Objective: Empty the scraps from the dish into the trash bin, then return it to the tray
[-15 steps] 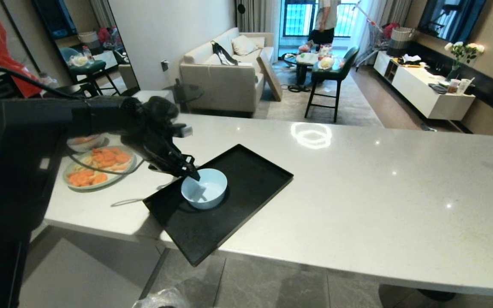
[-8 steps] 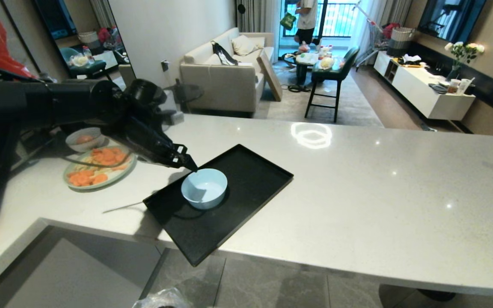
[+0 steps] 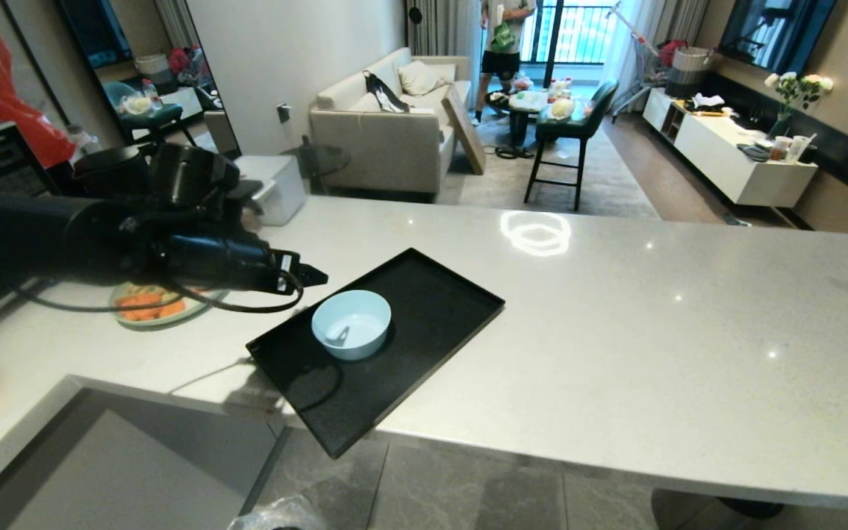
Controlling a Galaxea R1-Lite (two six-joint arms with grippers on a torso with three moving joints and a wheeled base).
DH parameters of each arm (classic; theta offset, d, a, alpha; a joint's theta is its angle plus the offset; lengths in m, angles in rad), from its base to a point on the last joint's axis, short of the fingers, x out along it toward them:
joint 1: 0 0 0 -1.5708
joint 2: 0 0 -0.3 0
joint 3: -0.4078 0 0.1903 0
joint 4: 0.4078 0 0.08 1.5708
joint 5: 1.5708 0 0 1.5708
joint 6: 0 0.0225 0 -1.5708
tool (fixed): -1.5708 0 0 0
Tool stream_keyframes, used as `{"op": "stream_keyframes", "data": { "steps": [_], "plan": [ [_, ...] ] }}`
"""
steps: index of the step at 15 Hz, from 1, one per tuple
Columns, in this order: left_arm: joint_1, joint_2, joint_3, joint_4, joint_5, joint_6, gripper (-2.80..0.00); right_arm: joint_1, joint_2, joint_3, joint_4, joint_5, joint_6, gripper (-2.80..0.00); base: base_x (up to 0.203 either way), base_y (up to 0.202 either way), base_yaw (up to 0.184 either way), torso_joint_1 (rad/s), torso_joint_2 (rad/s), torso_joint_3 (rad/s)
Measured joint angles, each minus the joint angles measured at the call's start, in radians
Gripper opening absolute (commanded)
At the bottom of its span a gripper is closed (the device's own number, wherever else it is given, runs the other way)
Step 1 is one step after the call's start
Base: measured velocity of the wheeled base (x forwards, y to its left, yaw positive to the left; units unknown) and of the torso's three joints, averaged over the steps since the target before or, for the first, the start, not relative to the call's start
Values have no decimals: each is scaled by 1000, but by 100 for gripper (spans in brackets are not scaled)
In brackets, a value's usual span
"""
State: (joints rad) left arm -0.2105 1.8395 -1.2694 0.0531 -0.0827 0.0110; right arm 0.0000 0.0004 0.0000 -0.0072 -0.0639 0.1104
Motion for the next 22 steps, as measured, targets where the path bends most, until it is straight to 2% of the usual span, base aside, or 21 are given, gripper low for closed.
{"op": "stream_keyframes", "data": {
  "steps": [1, 2, 6, 12, 18, 22],
  "plan": [
    [7, -44, 73, -70, 3, -2, 0, 0, 0, 0, 0, 0, 0, -280, 0, 0, 0, 0, 0, 0],
    [13, -86, 137, -123, 4, -3, -280, 0, 0, 0, 0, 0, 0, -280, 0, 0, 0, 0, 0, 0],
    [24, -240, 333, -248, 5, -18, -280, 0, 0, 0, 0, 0, -1, -280, 0, 0, 0, 0, 0, 0],
    [39, -458, 497, -264, 5, -39, -280, 0, 0, 0, 0, 0, -1, -280, 0, 0, 0, 0, 0, 0],
    [157, -774, 745, -262, 4, -40, -280, 0, 0, 0, 0, 0, 0, -280, 0, 0, 0, 0, 0, 0],
    [202, -1037, 974, -257, 0, -38, -280, 0, 0, 0, 0, 0, 0, -280, 0, 0, 0, 0, 0, 0]
  ]
}}
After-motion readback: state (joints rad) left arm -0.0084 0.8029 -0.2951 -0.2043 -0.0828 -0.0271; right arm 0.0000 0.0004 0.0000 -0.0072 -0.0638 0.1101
